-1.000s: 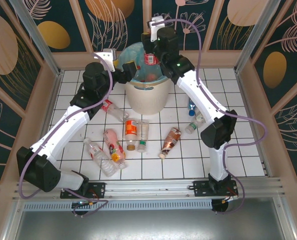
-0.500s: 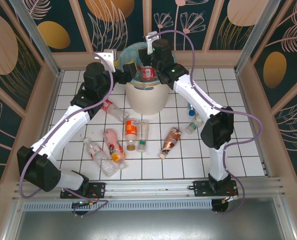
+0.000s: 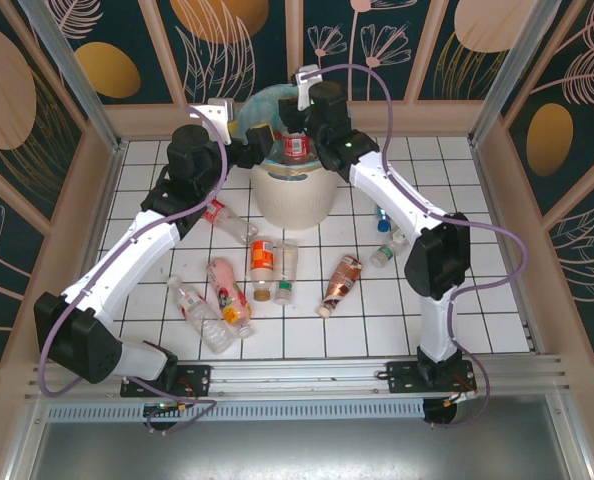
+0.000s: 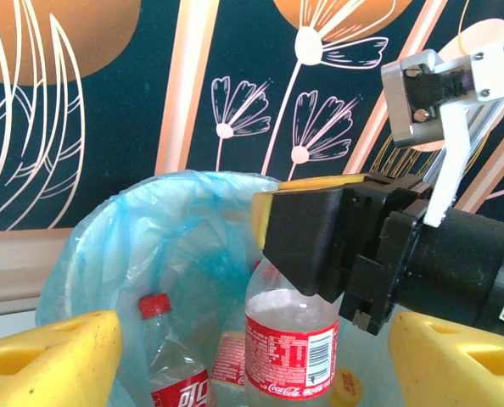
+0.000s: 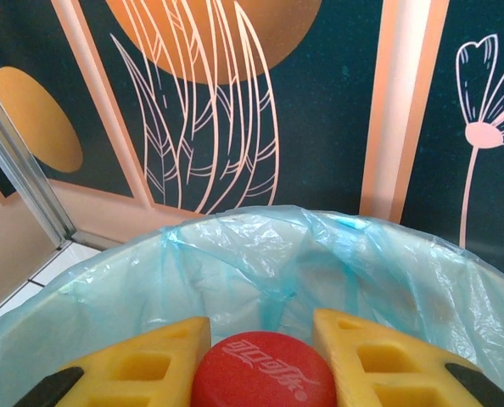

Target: Put the plastic bottles in the bin

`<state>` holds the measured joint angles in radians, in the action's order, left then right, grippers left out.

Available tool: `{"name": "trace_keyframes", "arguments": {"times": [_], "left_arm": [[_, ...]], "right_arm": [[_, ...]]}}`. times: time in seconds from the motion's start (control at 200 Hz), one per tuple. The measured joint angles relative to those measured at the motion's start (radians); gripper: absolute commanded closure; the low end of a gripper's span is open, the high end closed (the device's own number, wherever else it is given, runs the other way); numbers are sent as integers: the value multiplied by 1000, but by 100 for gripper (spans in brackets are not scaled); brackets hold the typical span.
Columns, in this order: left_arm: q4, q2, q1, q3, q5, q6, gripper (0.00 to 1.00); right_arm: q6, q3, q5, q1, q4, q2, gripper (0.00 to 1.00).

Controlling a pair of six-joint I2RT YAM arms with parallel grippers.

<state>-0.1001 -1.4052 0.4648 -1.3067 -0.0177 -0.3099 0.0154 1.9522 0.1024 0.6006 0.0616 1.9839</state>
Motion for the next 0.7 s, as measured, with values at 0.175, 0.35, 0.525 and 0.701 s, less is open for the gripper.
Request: {"name": "trace_keyframes", "arguments": {"times": [0.175,0.35,0.525,0.701], "left_arm": [[0,0,0,0,4,13,18],[-1,0,0,2,4,18,18],[0,0,0,10,19,21,18],[0,0,0,11,27,22,18]], "right_arm": [[18,-37,-23,-4,-49,-26,80],[37,-61,-49,-5,-97,-32,84],[54,-126,-76,-5,-188,-51,85],[62,-129,-106,-2,-237,-51,85]]}}
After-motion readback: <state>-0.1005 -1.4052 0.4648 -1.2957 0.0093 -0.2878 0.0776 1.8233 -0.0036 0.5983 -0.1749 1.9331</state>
